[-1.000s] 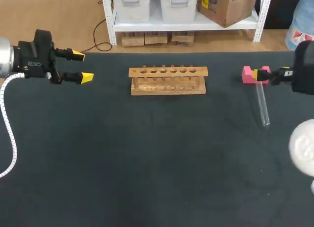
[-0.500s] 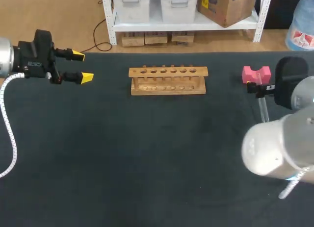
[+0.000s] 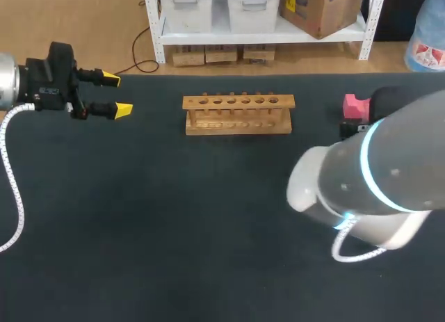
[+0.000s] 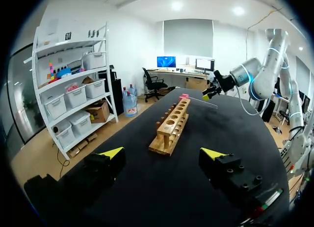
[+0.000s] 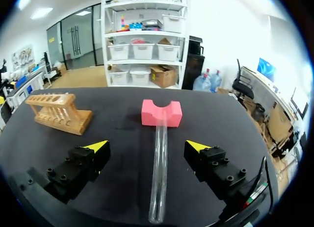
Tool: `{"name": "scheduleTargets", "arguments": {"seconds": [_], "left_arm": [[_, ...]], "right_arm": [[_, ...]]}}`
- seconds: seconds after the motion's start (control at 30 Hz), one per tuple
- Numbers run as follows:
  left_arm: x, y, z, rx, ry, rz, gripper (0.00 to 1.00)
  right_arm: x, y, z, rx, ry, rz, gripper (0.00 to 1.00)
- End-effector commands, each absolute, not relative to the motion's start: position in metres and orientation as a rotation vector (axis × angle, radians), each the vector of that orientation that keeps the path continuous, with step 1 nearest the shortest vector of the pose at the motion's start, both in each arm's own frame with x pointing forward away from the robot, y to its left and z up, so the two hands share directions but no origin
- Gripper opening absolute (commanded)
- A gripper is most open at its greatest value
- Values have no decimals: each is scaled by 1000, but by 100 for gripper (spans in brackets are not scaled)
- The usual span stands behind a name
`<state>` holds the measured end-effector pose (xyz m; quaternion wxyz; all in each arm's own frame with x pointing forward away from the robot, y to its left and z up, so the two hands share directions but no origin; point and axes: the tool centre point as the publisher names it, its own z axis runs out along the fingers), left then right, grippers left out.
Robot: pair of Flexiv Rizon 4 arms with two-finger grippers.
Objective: Grasp the test tube, adjust it, and insert it.
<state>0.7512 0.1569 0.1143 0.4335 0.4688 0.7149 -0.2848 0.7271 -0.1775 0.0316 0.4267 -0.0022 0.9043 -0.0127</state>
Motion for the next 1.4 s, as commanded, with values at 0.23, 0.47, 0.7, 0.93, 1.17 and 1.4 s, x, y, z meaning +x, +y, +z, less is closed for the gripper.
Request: {"name": "scheduleTargets", "arguments": {"seconds": [0.23,0.47,0.7,0.93,1.17,1.4], "left_arm": [[751,158,113,1167,1775,-711,100],[751,158,113,1167,1775,-711,100],[751,158,113,1167,1775,-711,100],[751,158,113,1167,1775,-711,100],[751,158,113,1167,1775,-711,100],[751,158,113,1167,1775,-711,100]], "right_arm": [[744,-181,19,128,2265,-281,100],[749,-185,13,132,2290,-229,100],[747,-189,11,156,2309,-142,100],[745,-189,8,115,2314,-86,100],[740,-191,4,30,2329,-8,100],[736,-194,-1,5,2345,19,100]]}}
